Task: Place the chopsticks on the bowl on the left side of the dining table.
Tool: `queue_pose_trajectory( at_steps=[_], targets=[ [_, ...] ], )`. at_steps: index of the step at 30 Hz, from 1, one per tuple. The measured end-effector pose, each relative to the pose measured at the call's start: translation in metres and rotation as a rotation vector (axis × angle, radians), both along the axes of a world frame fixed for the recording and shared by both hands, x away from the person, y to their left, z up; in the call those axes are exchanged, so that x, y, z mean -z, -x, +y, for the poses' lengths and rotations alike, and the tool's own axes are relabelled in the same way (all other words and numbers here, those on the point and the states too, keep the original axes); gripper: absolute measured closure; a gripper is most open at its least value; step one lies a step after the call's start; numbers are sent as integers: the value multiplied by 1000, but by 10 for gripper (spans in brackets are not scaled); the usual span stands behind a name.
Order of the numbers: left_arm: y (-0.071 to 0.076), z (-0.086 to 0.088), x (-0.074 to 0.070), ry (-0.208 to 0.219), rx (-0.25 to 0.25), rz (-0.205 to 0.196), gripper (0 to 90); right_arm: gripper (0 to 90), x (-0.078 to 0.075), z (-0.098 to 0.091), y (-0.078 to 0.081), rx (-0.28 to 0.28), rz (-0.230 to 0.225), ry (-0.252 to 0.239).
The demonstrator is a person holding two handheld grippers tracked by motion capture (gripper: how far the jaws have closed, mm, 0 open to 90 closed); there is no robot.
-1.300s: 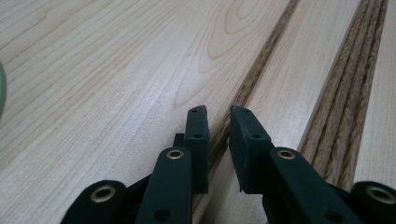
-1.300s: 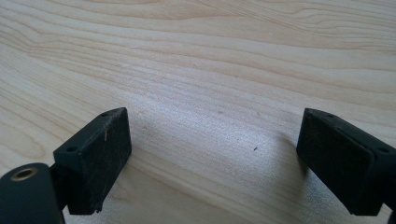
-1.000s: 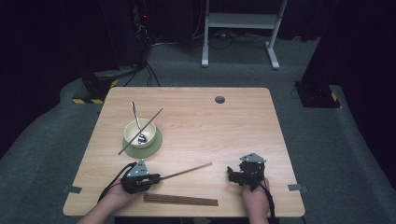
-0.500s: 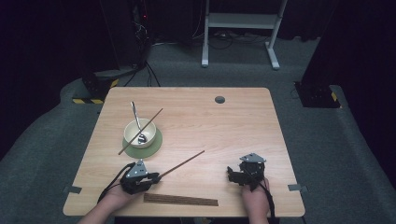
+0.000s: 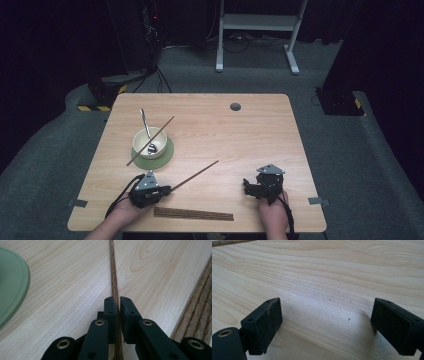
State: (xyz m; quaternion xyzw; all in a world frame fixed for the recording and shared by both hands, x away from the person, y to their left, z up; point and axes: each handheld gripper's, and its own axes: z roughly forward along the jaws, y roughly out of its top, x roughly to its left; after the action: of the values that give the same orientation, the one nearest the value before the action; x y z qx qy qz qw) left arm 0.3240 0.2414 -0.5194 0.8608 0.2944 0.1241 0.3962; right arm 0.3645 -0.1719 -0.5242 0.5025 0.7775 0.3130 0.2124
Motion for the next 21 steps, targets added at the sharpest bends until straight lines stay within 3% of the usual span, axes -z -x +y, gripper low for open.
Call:
queue_pose_trajectory(
  at_steps=[5,8,21],
  targets=[
    [3,2,-6,27,-14,-26,840,98,0,0,1,3,-1,0],
    [3,5,-11,64,-33,-46,840,97,0,1,1,2,-1,-1],
    [5,10,-20,108,-40,-97,841,97,0,1,1,-1,2,-1]
  ],
)
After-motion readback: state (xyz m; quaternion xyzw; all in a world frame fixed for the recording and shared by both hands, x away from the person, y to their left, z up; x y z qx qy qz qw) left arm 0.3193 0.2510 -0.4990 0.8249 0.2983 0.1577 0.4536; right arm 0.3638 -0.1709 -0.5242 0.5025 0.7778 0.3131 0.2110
